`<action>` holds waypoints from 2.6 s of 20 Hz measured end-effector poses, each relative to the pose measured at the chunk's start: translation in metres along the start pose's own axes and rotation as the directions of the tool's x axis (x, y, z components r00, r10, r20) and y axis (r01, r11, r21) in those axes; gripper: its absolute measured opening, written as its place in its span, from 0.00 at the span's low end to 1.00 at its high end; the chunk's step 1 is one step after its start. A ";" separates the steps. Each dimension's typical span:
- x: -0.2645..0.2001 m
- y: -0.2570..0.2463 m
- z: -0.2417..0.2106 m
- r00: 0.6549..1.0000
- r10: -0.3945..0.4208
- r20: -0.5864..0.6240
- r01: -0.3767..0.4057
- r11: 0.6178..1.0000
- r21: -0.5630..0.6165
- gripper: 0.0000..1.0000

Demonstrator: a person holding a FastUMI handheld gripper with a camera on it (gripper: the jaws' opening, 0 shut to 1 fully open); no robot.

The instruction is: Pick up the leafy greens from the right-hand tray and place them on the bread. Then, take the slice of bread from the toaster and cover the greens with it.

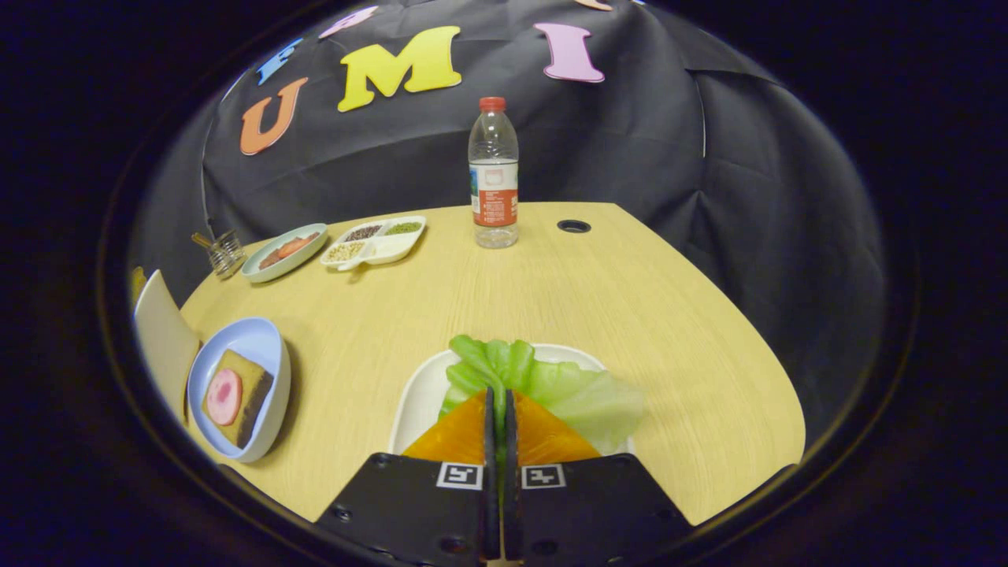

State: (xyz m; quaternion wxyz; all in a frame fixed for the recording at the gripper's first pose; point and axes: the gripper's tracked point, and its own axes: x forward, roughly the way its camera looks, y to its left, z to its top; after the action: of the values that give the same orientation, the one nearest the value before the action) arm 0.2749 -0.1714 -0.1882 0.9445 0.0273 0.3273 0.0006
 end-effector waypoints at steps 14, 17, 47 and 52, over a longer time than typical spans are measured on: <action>-0.089 0.039 0.068 0.975 0.085 0.204 -0.114 0.985 0.133 0.00; -0.107 0.072 0.073 0.965 0.139 0.223 -0.174 0.974 0.146 0.00; -0.083 0.294 0.012 0.961 0.218 0.169 -0.236 0.967 0.095 0.18; -0.083 0.307 0.011 0.958 0.220 0.185 -0.235 0.970 0.067 0.34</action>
State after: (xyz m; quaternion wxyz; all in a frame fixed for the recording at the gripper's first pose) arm 0.2211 0.1333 -0.1122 0.9613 0.1065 0.2368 0.0923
